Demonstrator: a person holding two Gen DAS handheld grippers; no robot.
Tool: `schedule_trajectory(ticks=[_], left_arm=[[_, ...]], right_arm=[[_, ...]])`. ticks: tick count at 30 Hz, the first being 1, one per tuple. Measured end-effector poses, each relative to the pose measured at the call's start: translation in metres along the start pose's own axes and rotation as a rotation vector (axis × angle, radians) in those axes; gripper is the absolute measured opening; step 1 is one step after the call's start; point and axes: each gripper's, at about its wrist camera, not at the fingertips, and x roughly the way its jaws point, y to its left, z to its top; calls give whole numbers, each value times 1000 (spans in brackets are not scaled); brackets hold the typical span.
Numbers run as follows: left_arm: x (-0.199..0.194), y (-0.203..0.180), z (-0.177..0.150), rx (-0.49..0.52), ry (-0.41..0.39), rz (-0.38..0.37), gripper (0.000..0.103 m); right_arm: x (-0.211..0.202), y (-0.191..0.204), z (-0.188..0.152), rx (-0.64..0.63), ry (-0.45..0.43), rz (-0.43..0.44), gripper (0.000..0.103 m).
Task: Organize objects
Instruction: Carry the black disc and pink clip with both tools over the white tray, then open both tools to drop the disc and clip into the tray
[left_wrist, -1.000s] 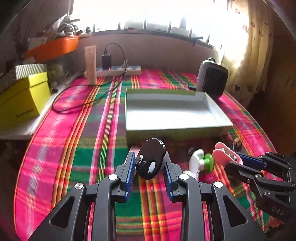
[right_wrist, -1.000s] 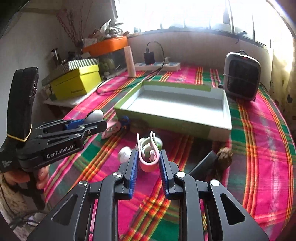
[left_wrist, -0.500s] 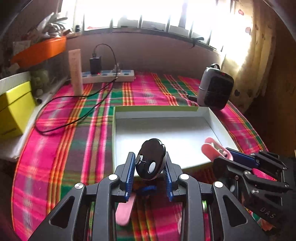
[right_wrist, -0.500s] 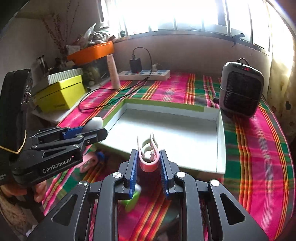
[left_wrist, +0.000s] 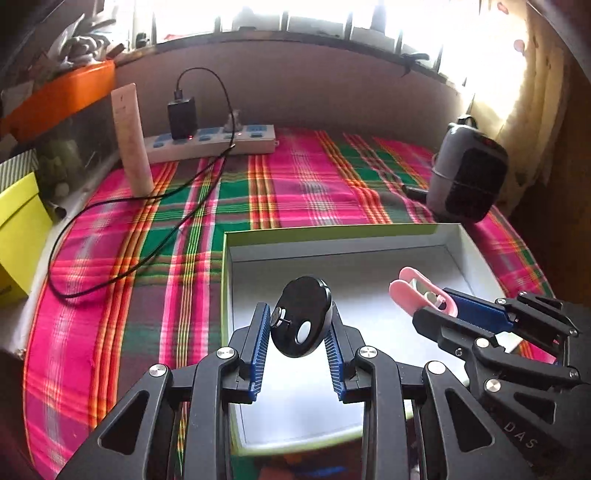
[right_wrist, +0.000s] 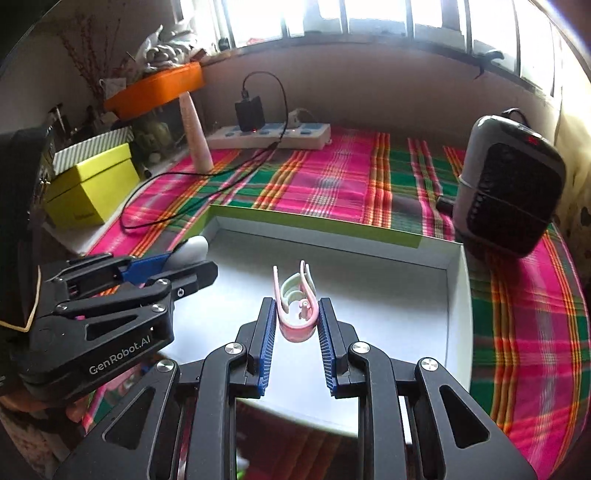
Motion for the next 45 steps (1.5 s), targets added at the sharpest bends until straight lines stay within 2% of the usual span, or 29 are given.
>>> schedule_trajectory(ticks=[11, 31, 36, 38, 40, 45], left_arm=[[24, 2, 10, 11, 34, 38, 27], [36, -7, 9, 60, 72, 69, 28], [34, -8, 8, 64, 72, 72, 33], [32, -9, 8, 65, 72, 76, 34], [29, -8, 7, 58, 72, 77, 35], [14, -7, 4, 48, 43, 79, 40]], right_arm=[[28, -3, 9, 9, 59, -5, 24], [38, -4, 10, 25, 116, -19, 24], [34, -5, 10, 37, 108, -31, 24], [32, -6, 9, 44, 106, -35, 27], [29, -7, 7, 49, 101, -36, 38], [15, -7, 2, 56, 78, -46, 41]])
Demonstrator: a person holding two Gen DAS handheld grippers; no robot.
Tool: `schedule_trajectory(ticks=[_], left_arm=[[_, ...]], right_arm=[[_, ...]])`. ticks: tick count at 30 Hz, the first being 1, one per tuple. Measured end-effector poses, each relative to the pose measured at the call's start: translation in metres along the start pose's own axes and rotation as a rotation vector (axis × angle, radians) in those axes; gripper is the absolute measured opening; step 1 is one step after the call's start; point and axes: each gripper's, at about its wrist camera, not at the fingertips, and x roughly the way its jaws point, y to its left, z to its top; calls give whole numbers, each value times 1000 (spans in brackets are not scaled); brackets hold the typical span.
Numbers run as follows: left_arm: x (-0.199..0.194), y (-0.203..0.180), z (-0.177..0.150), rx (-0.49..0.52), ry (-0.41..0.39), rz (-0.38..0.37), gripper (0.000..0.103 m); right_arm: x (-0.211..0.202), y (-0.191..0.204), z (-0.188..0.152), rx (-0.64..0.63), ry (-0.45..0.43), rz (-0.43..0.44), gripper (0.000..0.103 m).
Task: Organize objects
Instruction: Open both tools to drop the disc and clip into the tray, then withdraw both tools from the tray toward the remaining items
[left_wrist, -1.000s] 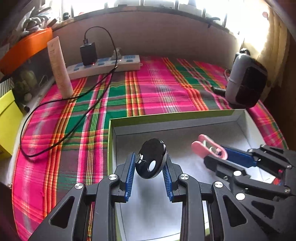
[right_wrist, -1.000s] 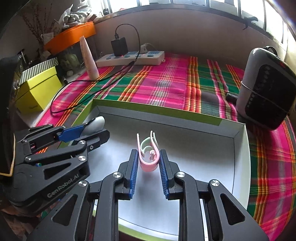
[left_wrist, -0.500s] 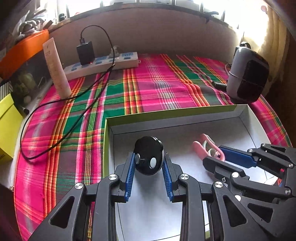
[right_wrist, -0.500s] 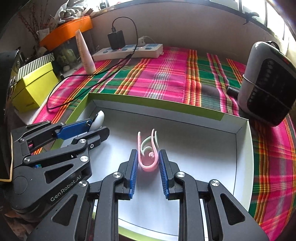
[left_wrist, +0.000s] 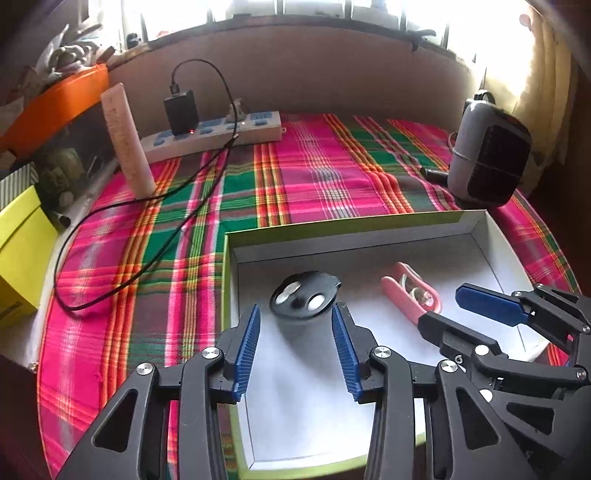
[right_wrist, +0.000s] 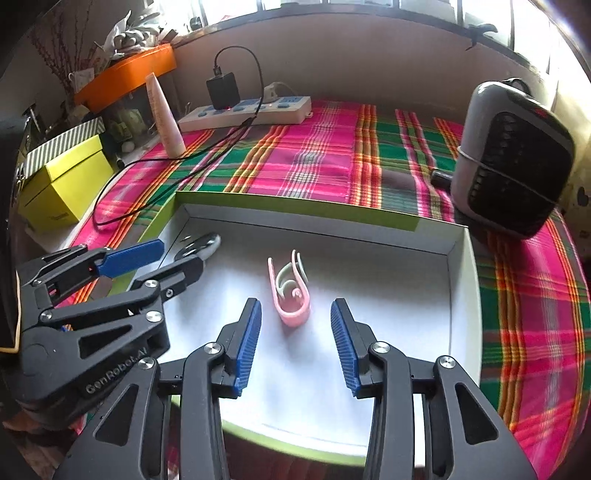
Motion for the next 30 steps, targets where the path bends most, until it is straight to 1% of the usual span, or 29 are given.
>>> schedule_trajectory(ticks=[7, 12, 14, 16, 21, 24, 30], left_arm=[[-29, 0, -14, -12, -48, -16, 41], [-52, -2, -27, -17, -86, -15, 42], [-60, -1, -32, -28, -94, -34, 43], [-68, -1, -39, -40, -99, -44, 43], [-83, -5, -54, -38, -115, -58, 43], [-93, -8, -66, -35, -123, -75, 43], [-100, -12, -95, -43, -105, -117, 43]], right_arm=[[-28, -3, -12, 27, -54, 20, 41], [-51, -6, -26, 45, -93, 14, 41], [-61, -8, -33, 53, -111, 7, 41], [-67, -9, -39, 62, -120, 6, 41], [-85, -5, -56, 53, -156, -21, 41], [-92, -6, -68, 72, -163, -25, 41], [-107, -10, -92, 88, -184, -63, 41]])
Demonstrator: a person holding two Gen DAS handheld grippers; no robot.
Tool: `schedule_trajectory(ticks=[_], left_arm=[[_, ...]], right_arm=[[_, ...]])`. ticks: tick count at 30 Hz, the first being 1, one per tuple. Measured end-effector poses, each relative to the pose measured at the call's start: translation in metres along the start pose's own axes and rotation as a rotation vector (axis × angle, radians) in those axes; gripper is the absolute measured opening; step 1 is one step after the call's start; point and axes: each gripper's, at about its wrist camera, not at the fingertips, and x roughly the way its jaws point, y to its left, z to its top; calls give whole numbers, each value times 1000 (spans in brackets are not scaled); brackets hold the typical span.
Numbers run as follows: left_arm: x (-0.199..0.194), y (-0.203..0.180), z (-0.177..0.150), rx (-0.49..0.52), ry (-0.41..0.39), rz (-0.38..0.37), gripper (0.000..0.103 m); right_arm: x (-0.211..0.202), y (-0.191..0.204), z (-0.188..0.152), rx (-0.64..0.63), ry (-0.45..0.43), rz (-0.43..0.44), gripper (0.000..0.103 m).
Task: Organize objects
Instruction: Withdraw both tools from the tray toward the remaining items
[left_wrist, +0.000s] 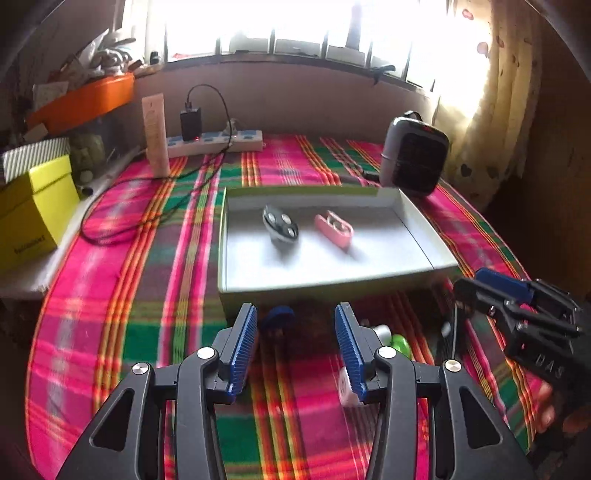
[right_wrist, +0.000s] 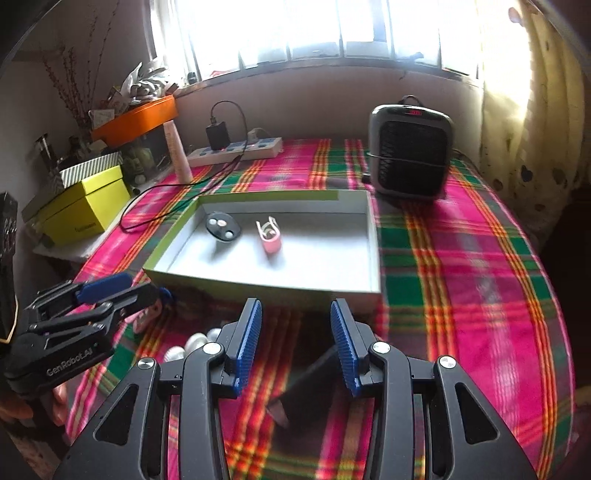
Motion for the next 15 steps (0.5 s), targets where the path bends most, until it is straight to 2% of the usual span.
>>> schedule_trajectory(ticks=[5, 8, 15], left_arm=[[-4, 0, -21, -35, 22, -52, 44], [-5, -5, -30, -23, 33, -73, 45], [-2, -7, -44, -36, 65, -99, 47]], right_arm=[[-9, -9, -19, 40, 0, -1, 41], [-10, -13, -27, 65, 6, 0, 48], [-9, -19, -41, 107, 26, -3, 49]])
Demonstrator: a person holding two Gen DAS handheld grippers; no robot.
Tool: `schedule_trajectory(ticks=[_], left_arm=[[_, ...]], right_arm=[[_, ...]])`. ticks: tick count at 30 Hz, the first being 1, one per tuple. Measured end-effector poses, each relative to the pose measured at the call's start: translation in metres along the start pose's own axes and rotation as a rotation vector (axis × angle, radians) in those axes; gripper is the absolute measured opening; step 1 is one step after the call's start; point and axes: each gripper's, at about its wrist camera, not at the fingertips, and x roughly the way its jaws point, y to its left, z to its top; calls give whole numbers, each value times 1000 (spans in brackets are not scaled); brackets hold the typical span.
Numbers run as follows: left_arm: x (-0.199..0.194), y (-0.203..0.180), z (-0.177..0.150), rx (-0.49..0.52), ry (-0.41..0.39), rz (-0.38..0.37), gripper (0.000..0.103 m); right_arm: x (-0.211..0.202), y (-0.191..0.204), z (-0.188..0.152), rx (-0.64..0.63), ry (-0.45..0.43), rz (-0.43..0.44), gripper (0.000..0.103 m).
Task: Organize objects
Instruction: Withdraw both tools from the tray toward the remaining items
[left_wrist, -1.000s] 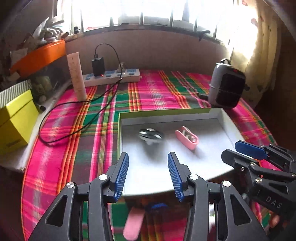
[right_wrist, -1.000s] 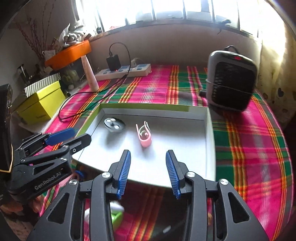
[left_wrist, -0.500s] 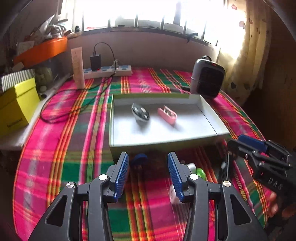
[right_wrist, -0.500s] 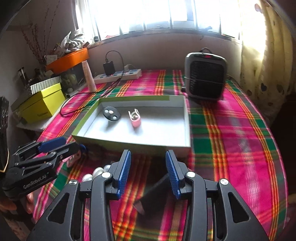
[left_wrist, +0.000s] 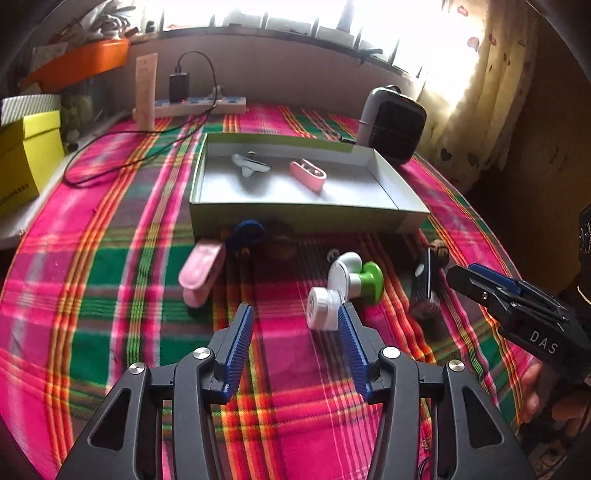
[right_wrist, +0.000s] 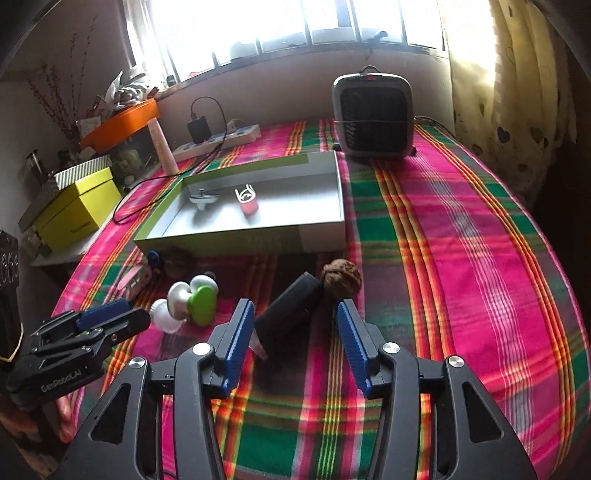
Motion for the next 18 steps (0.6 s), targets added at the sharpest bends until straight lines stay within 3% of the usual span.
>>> schedule_trajectory(ticks=[18], left_arm=[[14, -9, -9, 23, 33, 13, 47]], right_arm=[[17, 9, -2, -18, 26, 14, 49]])
